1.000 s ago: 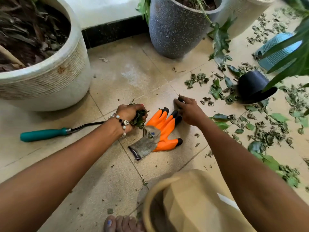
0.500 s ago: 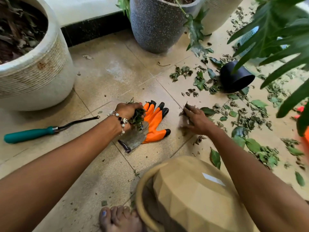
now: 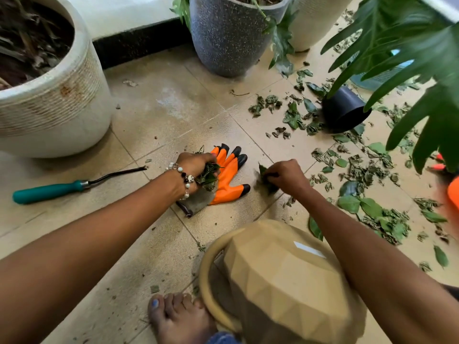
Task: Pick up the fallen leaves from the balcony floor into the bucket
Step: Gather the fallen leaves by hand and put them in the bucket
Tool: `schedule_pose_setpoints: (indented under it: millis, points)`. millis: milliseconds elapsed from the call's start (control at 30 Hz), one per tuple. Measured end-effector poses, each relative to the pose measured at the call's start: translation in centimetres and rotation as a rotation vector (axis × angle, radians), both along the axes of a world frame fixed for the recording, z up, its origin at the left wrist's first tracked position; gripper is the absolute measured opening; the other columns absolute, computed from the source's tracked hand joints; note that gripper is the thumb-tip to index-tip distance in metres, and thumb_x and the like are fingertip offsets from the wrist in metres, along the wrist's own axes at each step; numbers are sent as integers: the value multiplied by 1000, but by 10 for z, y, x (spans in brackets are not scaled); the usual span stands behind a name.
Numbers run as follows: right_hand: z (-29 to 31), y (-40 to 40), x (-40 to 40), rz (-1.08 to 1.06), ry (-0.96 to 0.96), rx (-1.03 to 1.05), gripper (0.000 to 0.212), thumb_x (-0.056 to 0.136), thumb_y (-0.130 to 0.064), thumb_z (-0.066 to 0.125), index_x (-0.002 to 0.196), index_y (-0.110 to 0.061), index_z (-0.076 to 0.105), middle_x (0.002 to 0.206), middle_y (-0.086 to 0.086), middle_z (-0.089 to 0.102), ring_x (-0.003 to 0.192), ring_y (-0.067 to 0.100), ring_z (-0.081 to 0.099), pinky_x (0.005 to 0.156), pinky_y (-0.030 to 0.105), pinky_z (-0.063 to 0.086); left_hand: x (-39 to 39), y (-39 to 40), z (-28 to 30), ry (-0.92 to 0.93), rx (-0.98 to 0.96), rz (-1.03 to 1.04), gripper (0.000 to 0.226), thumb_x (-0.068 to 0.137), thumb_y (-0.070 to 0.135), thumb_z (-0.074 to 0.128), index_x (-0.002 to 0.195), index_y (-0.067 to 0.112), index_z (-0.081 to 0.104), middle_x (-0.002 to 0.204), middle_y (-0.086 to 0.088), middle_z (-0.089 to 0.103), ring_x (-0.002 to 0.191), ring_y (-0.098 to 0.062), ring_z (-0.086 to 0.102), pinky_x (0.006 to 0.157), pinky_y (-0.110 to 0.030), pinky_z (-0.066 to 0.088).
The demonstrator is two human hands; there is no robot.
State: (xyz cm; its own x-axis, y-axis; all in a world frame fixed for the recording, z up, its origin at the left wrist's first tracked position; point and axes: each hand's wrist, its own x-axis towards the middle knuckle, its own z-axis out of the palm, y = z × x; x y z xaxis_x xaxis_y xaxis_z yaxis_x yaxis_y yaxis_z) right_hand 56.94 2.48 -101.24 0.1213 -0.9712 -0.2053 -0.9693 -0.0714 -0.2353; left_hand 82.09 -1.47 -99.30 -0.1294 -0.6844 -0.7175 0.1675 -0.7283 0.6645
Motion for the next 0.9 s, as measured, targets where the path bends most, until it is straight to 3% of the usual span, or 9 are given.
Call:
schedule_pose_setpoints:
  millis: [67,200,367,467,533,667,767,833,900]
  points:
    - [14,-2,0,-255,-252,-53,19,84,-9,71,102,-9,75,93,3,74,79,16,69,79,29,55,-2,2,0,-5,6,-5,12,86,2,67,81,-6,59,64,-21,59,37,-22,55,43,-25,50]
    - [51,-13,22,-594,-1077,28,14,85,4,64,97,2,70,84,9,74,73,21,73,67,26,59,-11,4,3,53,50,-14,8,87,4,65,83,-1,59,63,-18,61,40,-21,58,46,-26,50]
    - [62,-27,76,-603,-1477,48,13,79,14,64,88,6,69,76,12,74,72,25,72,72,36,61,-24,2,8,202,142,47,21,92,19,62,103,1,65,96,-20,70,68,-28,68,48,-30,54]
    - [57,-23,99,-586,-1474,53,14,79,12,66,92,10,69,77,15,72,73,25,70,71,30,59,-27,-2,16,271,167,147,35,95,29,56,121,6,64,114,-18,69,90,-31,70,60,-35,58]
    - [53,-21,109,-513,-1268,-43,18,80,8,68,98,8,70,84,15,72,79,22,70,76,30,59,-26,-7,16,288,172,184,41,97,38,51,122,8,63,116,-16,68,93,-30,68,65,-36,57]
    - [55,-17,128,-245,-756,-243,21,82,2,69,101,-4,75,98,12,74,85,8,68,80,14,54,-21,-15,19,317,186,237,52,97,55,42,94,7,63,87,-14,66,78,-28,63,63,-36,49]
    - [54,-26,136,-38,-556,-272,34,78,9,62,106,-7,74,101,14,73,93,20,67,84,29,53,-15,-21,15,276,168,310,46,93,50,52,97,6,62,91,-17,69,80,-31,67,67,-38,53]
    - [57,-34,137,43,-563,-136,35,81,7,58,109,-6,73,104,15,72,100,21,62,86,27,46,-7,-25,14,170,161,409,32,92,37,59,96,6,63,103,-17,69,85,-32,69,73,-43,55]
    - [68,-37,141,-70,-852,44,28,89,3,52,109,-1,71,107,16,71,103,20,62,91,28,47,-3,-27,24,87,133,494,25,93,28,60,83,5,60,90,-18,68,75,-30,67,71,-40,55]
